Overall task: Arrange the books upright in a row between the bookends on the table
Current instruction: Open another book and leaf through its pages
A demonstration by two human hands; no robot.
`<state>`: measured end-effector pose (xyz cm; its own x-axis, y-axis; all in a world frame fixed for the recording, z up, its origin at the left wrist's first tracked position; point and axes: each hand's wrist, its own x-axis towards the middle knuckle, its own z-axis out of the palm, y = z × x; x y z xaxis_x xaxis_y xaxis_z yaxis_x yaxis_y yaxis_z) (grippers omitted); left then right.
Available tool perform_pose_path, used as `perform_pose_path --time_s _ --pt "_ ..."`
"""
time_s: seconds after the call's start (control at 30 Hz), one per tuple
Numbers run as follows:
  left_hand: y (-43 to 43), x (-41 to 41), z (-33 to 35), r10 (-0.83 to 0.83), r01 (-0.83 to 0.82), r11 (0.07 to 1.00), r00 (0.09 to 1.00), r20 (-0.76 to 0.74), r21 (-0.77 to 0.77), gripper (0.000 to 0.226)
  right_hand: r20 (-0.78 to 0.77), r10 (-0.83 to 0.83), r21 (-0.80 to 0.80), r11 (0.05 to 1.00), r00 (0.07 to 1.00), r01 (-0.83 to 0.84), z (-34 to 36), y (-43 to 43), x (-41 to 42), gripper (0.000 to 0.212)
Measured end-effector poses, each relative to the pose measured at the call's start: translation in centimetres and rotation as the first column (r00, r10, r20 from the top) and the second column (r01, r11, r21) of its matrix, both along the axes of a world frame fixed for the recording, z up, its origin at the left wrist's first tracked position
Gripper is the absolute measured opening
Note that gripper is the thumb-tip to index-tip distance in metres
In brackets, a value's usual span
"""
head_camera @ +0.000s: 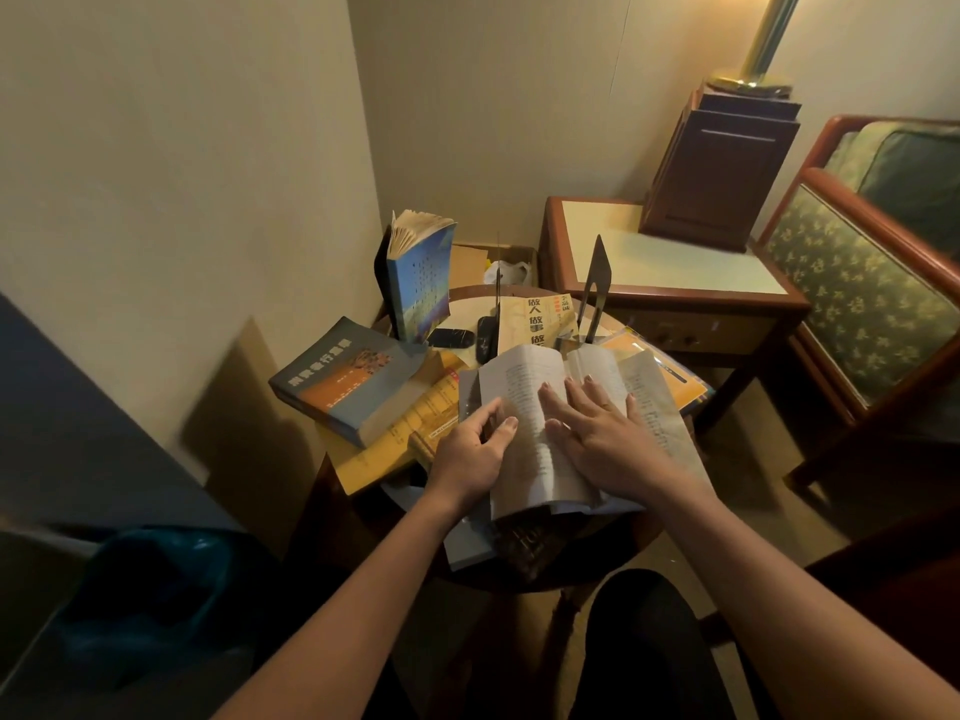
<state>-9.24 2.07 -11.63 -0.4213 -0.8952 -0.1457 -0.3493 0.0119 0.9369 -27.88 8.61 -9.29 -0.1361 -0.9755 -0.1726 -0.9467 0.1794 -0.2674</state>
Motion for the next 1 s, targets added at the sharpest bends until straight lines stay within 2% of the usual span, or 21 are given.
perform_pose_path --time_s 0.1,0.2,0.3,0.47,0.7,0.83,1.0 --pt "0.1 -0.4 0.1 -0.045 0.068 0.983 0.989 0.139 -0.168 0.057 -0.058 0.019 0.003 1.0 0.998 -0.019 -0.2 -0.5 -0.1 0.06" --pt "0.1 -1.1 -0.3 -0.157 0.285 0.885 0.927 0.34 -0.368 0.058 -0.087 0.034 0.002 0.999 0.996 -0.034 -0.4 -0.9 -0.2 0.059" --pt "0.0 -1.7 -0.9 -0.218 0.437 0.804 0.847 0.485 -0.402 0.058 -0.065 0.039 -0.025 0.999 0.997 -0.04 -0.7 -0.8 -0.8 0.056" --pt "-1.1 -2.7 -2.0 -0.176 0.517 0.775 0.728 0.662 -0.363 0.058 -0.079 0.033 -0.036 0.999 0.996 -0.036 -1.9 -0.2 -1.2 0.057" --pt "-4.4 -5.6 -0.4 -0.157 0.56 0.773 0.625 0.765 -0.299 0.061 -0.123 0.018 -0.043 0.999 0.992 -0.024 -2.4 -0.3 -0.8 0.056" --pt "-3.7 -5.2 -0.9 -0.134 0.533 0.787 0.641 0.756 -0.312 0.059 -0.138 0.011 -0.067 0.998 0.99 -0.02 -2.8 -0.3 -0.6 0.056" --pt "2.4 -1.8 -2.1 -0.129 0.537 0.764 0.67 0.731 -0.357 0.066 -0.161 0.008 -0.096 0.995 0.987 -0.024 -3.4 -0.2 -0.4 0.056"
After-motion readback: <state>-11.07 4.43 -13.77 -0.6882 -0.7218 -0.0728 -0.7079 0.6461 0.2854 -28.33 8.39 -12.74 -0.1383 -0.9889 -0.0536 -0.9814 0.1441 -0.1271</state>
